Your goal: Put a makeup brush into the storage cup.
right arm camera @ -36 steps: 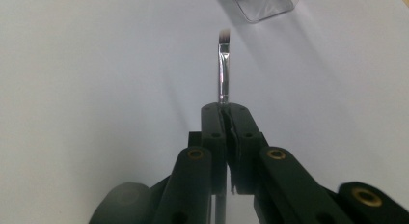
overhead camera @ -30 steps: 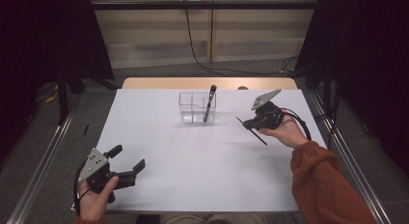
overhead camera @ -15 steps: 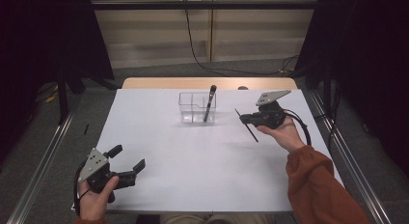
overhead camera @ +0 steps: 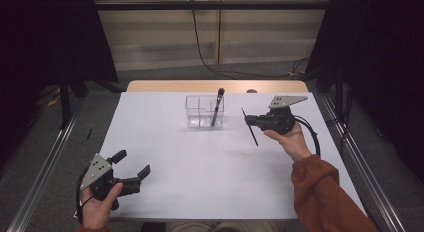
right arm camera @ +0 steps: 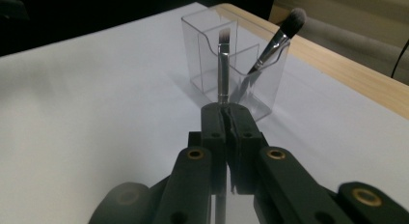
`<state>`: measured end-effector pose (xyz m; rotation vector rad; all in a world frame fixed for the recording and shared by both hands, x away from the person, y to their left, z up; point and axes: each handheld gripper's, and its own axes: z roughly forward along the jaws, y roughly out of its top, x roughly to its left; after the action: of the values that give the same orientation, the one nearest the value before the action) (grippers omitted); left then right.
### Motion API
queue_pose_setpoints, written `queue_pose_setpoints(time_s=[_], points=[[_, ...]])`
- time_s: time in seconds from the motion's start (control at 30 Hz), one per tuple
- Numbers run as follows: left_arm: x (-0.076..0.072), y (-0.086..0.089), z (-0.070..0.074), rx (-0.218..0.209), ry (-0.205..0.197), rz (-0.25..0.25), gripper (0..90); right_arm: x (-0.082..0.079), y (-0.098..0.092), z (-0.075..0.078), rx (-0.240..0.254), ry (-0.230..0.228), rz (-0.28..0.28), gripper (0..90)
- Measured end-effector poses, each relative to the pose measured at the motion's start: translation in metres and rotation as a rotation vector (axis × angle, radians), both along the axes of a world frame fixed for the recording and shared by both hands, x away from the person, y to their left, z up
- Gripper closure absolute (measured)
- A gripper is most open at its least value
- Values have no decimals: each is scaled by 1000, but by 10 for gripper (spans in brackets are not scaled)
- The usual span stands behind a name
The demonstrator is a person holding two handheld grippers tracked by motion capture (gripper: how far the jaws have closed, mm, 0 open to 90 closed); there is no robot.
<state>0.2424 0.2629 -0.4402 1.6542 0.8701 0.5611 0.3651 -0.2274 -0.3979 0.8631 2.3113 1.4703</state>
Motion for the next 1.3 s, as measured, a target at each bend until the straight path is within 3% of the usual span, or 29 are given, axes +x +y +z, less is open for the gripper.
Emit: queue_pose_setpoints(time_s=[0.5, 1.03, 1.3], points=[[0, 0, 0, 0, -2, 4, 28, 0, 6, 11, 133, -100, -6, 866], [0, -1, 0, 2, -2, -2, 28, 9, 15, 26, 190, -149, -38, 866], [-1, -2, 0, 0, -2, -9, 27, 20, 24, 29, 192, -161, -46, 865]])
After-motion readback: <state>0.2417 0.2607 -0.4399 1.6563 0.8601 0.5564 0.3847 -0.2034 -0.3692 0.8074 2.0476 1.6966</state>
